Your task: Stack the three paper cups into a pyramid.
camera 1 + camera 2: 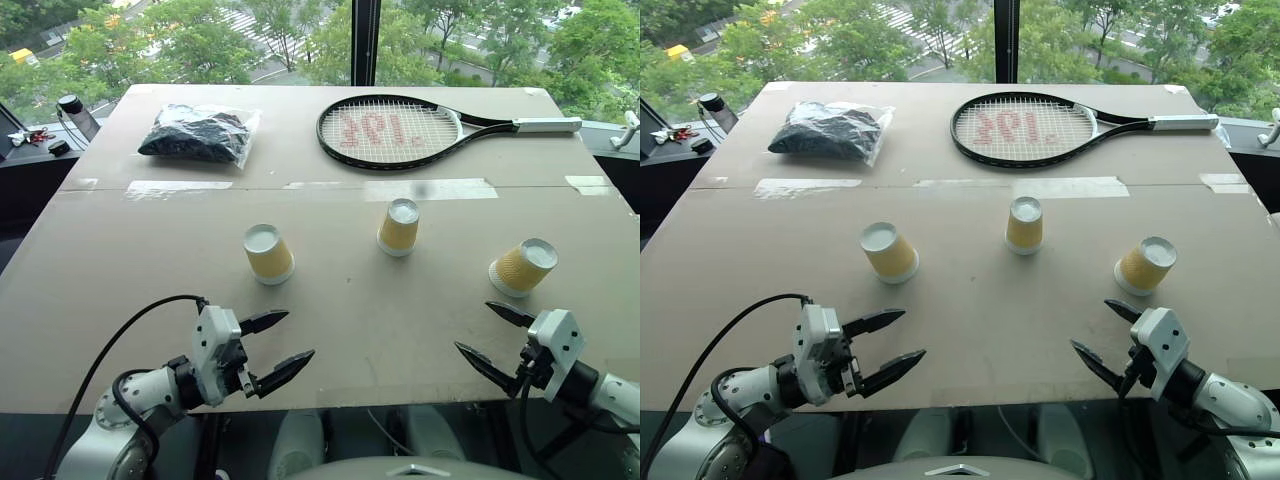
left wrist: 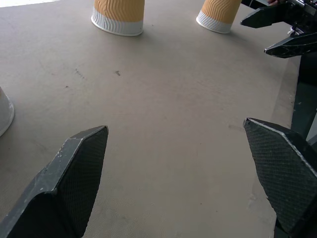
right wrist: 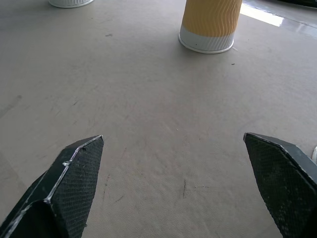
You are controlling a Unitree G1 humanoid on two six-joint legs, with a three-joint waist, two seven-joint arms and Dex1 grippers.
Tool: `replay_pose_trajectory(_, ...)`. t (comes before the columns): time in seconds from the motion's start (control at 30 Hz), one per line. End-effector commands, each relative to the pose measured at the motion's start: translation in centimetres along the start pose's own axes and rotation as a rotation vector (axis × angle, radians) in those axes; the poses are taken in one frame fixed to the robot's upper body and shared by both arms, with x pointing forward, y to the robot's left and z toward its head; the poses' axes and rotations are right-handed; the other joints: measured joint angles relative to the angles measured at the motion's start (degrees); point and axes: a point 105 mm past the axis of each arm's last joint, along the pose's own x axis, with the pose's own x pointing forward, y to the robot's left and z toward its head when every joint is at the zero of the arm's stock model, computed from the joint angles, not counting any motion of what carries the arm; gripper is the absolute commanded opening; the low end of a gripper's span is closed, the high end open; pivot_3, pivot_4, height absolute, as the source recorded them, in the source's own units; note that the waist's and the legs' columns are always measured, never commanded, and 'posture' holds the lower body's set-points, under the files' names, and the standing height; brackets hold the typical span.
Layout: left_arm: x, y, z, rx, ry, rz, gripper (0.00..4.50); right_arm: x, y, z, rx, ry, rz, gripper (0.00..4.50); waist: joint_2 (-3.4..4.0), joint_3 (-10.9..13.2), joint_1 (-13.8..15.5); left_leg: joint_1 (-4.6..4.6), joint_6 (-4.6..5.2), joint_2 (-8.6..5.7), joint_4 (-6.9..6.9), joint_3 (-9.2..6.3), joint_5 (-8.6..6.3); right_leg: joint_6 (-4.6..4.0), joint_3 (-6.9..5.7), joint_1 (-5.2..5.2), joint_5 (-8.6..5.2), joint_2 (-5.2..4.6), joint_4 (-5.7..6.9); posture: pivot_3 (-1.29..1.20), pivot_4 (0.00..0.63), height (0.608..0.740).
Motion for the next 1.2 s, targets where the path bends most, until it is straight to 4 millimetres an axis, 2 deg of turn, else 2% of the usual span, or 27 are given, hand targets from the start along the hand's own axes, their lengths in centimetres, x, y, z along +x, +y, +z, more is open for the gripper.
replay_pose_trajectory(0.03, 0.0, 0.4, 0.6, 0.033, -0.030, 0.005, 4.50, 0.5, -0.1, 1.3, -0.038, -0.057, -0.003, 4.48, 0.00, 0.0, 0.0, 0.00, 0.00, 0.00, 0.00, 0.00, 0.00, 0.00, 0.00, 0.00, 0.00, 0.00, 0.00, 0.00, 0.150, 0.740)
replay_pose_trajectory(0.23, 0.2, 1.6, 1.1, 0.071, -0.073, 0.052, 4.50, 2.0, 0.4, 3.0, -0.042, -0.143, 0.013, 4.48, 0.01, 0.0, 0.0, 0.00, 0.00, 0.00, 0.01, -0.01, 0.00, -0.01, -0.03, 0.01, 0.01, 0.03, -0.01, 0.00, 0.150, 0.740)
replay_pose_trajectory(0.4, -0.9, 2.8, 1.7, 0.077, -0.117, 0.138, 4.50, 2.7, 0.8, 4.1, -0.072, -0.178, 0.060, 4.48, 0.01, 0.0, -0.1, -0.04, 0.01, 0.00, 0.00, -0.02, -0.01, 0.01, -0.04, 0.01, 0.01, 0.01, -0.07, 0.00, 0.150, 0.740)
replay_pose_trajectory(0.6, -1.8, 4.0, 1.8, 0.098, -0.127, 0.227, 4.50, 3.2, 1.4, 4.3, -0.087, -0.191, 0.095, 4.48, 0.01, 0.0, 0.1, -0.03, 0.02, -0.01, 0.01, -0.02, -0.01, 0.01, -0.05, 0.02, 0.01, 0.00, -0.07, 0.00, 0.150, 0.740)
replay_pose_trajectory(0.77, -3.3, 7.5, 2.6, 0.114, -0.131, 0.392, 4.50, 3.2, 1.8, 4.4, -0.104, -0.211, 0.141, 4.48, -0.01, 0.0, 0.1, -0.02, 0.02, -0.01, 0.01, -0.07, -0.01, 0.01, -0.10, 0.04, 0.01, 0.02, -0.04, 0.00, 0.150, 0.740)
replay_pose_trajectory(0.93, -2.9, 9.1, 3.9, 0.142, -0.129, 0.416, 4.50, 3.1, 2.1, 4.4, -0.098, -0.215, 0.162, 4.48, -0.04, 0.0, 0.2, 0.01, 0.01, -0.03, 0.03, -0.08, -0.01, 0.02, -0.13, 0.13, 0.02, 0.00, -0.07, 0.00, 0.150, 0.740)
replay_pose_trajectory(1.2, -0.6, 9.9, 5.8, 0.170, -0.129, 0.339, 4.50, 3.0, 2.7, 4.6, -0.093, -0.236, 0.173, 4.48, -0.03, 0.0, 0.2, 0.02, -0.20, -0.02, 0.03, -0.09, 0.11, 0.02, -0.15, 0.14, 0.02, 0.01, -0.05, 0.00, 0.150, 0.740)
